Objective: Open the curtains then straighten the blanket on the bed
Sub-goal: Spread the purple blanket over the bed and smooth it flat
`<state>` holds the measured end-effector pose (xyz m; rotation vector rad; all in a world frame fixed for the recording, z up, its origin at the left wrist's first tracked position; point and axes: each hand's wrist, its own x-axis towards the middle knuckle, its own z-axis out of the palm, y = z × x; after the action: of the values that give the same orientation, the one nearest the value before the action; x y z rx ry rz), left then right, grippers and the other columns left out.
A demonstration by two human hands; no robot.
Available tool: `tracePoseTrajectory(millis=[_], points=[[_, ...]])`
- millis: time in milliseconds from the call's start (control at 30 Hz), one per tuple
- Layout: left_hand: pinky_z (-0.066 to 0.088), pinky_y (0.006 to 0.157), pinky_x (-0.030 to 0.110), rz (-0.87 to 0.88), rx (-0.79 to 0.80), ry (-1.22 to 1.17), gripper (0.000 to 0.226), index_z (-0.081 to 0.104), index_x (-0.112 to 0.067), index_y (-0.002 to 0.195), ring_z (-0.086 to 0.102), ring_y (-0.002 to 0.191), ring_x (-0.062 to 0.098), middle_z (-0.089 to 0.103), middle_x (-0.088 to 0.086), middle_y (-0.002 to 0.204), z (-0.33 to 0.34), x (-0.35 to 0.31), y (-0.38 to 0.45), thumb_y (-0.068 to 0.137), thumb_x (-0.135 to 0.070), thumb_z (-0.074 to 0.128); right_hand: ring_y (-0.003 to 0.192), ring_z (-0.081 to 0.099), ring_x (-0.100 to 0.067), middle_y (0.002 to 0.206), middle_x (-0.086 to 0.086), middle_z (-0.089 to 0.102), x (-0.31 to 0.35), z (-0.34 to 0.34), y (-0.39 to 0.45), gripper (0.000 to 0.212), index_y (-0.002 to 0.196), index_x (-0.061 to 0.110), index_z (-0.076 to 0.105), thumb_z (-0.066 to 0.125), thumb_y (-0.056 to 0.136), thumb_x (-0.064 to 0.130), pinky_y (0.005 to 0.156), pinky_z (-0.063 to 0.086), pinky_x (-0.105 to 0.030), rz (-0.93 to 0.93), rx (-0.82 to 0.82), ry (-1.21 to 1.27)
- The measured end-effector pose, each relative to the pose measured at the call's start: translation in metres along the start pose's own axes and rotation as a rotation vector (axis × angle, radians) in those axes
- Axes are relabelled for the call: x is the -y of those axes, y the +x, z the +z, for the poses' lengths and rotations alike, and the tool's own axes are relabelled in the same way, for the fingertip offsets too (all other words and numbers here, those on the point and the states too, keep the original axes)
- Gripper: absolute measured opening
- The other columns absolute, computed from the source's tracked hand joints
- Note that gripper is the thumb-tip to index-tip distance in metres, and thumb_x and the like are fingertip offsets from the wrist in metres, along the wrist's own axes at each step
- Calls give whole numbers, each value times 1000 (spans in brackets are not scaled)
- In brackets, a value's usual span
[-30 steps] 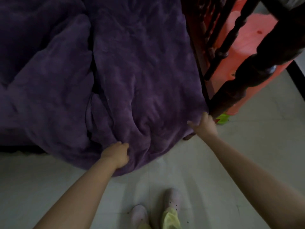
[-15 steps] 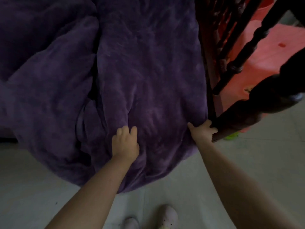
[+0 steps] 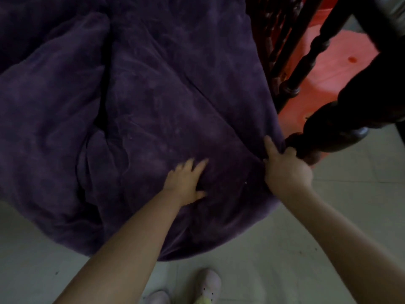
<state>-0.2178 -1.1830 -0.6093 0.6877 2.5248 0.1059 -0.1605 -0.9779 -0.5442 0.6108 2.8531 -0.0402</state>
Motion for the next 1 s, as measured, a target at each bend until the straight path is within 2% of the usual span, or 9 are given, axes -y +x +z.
tracePoseTrajectory(millis=[67,200,300,433,500,567,667,800,1000], points=[[29,108,49,13,170,104,83,11,-30,146,11,139,34,6,9,155,10,-4,3,80,-46,60,106,59,-37,128,-18,49,3,22,-5,52,142,19,25,37,92,12,80,52,-41,32,209,-133],[36,100,44,86,143,241,46,46,-26,131,19,132,33,15,7,150,12,-1,5,86,-34,54,121,52,-27,134,-7,51,-4,55,-22,44,135,15,39,40,91,12,88,52,-40,93,596,-271],[39,93,41,114,128,239,36,55,-21,123,32,123,30,32,6,139,-2,7,7,89,-28,49,113,58,-25,123,-5,61,16,52,-19,34,121,17,53,44,89,15,85,50,-33,39,472,-170],[39,94,41,22,-29,191,33,55,-12,118,39,120,29,46,10,126,-23,35,-1,89,-25,46,101,57,-35,107,-15,62,73,40,-4,25,105,7,56,50,82,16,75,49,-40,-274,36,36],[36,97,42,-75,-107,185,34,52,-12,120,37,122,29,46,10,127,-34,60,-9,88,-25,46,114,48,-39,120,-21,54,104,43,1,37,117,9,53,53,82,23,86,45,-48,-422,-32,100],[33,100,42,-162,-177,178,37,49,-13,122,32,128,30,42,11,133,-45,95,-19,88,-28,47,137,23,-34,148,-14,29,134,50,5,54,138,24,34,48,87,35,105,30,-53,-481,62,88],[25,108,44,-287,-320,155,45,43,-14,129,18,139,30,32,13,145,-64,158,-37,88,-31,47,144,0,-29,158,-1,1,165,66,13,58,142,37,13,37,90,47,112,14,-58,-438,226,78],[15,113,51,-442,-495,115,56,35,-15,137,9,142,35,22,19,151,-89,241,-63,86,-32,53,141,8,-33,156,-5,5,189,77,15,59,143,34,8,34,91,44,110,15,-63,-231,457,-228],[35,101,48,-437,-340,39,52,38,-23,133,28,133,31,31,10,145,-121,352,-98,86,-38,52,122,46,-30,135,-9,45,294,29,30,44,127,14,48,49,84,23,100,43,-45,14,478,-148]])
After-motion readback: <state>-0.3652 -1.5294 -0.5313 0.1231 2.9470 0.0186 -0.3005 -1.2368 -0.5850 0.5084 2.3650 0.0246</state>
